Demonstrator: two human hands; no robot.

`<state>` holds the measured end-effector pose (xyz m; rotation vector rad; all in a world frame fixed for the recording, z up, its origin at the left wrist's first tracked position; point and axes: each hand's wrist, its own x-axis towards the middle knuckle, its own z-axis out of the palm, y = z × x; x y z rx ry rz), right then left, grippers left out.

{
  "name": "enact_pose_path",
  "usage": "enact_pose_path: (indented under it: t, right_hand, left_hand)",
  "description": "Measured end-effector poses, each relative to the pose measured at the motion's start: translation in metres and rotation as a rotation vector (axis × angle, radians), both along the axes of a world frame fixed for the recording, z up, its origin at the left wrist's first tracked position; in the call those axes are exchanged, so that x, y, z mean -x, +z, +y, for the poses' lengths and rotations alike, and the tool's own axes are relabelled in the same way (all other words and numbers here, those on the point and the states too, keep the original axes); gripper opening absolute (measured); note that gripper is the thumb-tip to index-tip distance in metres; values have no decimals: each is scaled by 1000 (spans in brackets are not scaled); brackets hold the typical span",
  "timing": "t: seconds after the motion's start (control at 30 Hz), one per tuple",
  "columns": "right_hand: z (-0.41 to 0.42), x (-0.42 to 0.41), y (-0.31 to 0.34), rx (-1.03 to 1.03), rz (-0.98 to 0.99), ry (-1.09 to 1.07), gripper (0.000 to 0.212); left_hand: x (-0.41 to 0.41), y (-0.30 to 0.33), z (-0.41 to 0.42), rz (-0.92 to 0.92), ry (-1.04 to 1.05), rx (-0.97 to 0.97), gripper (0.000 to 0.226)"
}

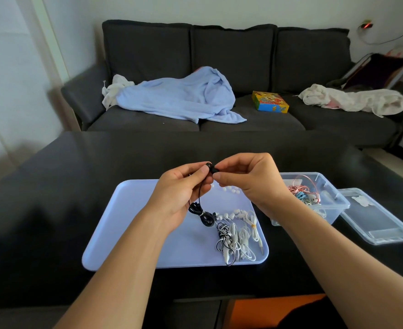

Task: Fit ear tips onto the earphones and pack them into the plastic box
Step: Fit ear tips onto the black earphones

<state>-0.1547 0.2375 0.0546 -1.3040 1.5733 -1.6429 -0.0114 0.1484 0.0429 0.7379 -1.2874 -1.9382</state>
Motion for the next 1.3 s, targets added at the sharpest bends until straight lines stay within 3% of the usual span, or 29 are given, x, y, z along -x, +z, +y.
enact_pose_path:
  t: [0.3,0.7,0.93,1.13,1.2,1.3]
  right_hand:
    - [0,-6,2,25,113,-50,13]
    - [4,-4,6,-23,-27,-13,16]
    - [4,-1,4,-45,-228,83,22]
    - [4,-3,2,-109,-479,173,8]
    - [4,-3,3,-117,-454,175,8]
    - [7,0,5,-62,-235,124,17]
  left_hand:
    - [-2,-1,-4,-31,-17,15,19]
    - [-5,2,-3,-54,-123,48,17]
    - [-9,3,-1,-76,-125,166,18]
    - [-13,5,-1,-60,-170,202,18]
    - [-13,5,-1,-68,-182,205,18]
    - [-13,4,0,-88,-164,218,18]
